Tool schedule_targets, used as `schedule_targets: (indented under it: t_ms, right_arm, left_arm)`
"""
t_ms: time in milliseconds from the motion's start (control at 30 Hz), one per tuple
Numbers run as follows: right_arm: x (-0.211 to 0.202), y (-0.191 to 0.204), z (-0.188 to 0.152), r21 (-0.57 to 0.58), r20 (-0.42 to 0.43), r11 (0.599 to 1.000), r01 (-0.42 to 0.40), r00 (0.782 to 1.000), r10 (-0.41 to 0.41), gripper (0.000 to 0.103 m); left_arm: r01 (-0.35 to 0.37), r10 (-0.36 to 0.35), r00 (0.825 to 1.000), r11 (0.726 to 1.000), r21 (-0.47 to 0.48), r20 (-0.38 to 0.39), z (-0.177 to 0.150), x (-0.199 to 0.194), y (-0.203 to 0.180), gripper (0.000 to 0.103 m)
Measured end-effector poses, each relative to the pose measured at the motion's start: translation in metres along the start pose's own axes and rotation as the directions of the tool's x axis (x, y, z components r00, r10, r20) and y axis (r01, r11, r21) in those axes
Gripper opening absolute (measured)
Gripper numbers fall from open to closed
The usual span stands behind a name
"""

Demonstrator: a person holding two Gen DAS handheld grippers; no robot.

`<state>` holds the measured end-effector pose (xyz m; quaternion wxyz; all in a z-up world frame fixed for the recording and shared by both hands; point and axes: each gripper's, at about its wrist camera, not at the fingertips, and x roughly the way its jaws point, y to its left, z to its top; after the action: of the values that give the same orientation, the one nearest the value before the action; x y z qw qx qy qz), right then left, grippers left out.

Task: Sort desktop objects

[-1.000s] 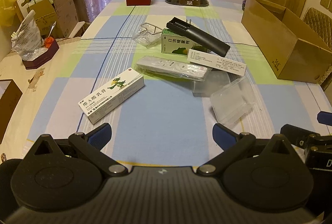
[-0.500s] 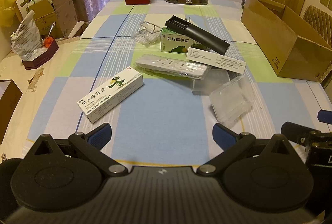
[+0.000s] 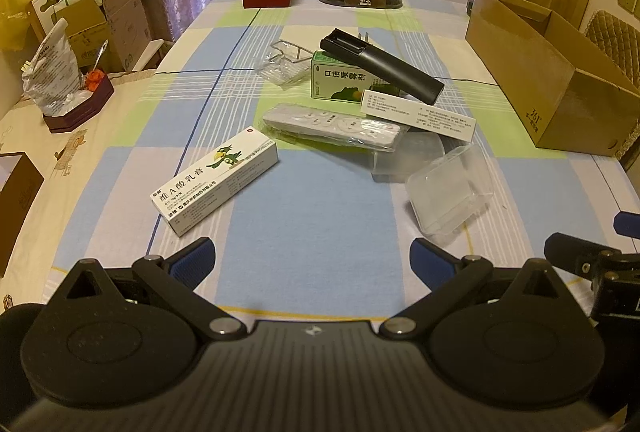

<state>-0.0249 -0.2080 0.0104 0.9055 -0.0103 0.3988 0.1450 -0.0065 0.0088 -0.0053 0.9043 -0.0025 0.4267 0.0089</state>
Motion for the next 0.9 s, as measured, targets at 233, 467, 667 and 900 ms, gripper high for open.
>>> schedule_targets:
  t_ms: [233, 467, 667, 900]
  right_arm:
    - [-0.0002, -0.0006, -0.0007, 0.002, 0.0, 1.0, 0.001, 1.0, -0.001, 0.103]
    - [-0.0006, -0.0018, -0.0008, 0.004, -0.002, 1.0, 0.001, 1.0, -0.001, 0.103]
    - [-0.0007, -0.0021, -0.0005, 0.006, -0.004, 1.0, 0.002, 1.0, -0.002, 0.103]
    - [-0.0026, -0.0026, 0.002, 0.017, 0.011, 1.0, -0.016, 1.0, 0.016, 0.103]
  left_arm:
    - [0.0, 0.0, 1.0, 1.0, -0.001, -0.002, -0.0001, 0.0007, 0.0006, 0.102]
    - [0.0, 0.0, 1.0, 1.0, -0.001, -0.004, 0.0003, 0.0005, 0.0008, 0.102]
    - [0.001, -0.001, 1.0, 1.0, 0.001, -0.005, 0.0003, 0.0005, 0.0008, 0.102]
    - [0.001, -0.001, 1.0, 1.0, -0.014, -0.001, 0.0018, -0.0003, 0.0028, 0.102]
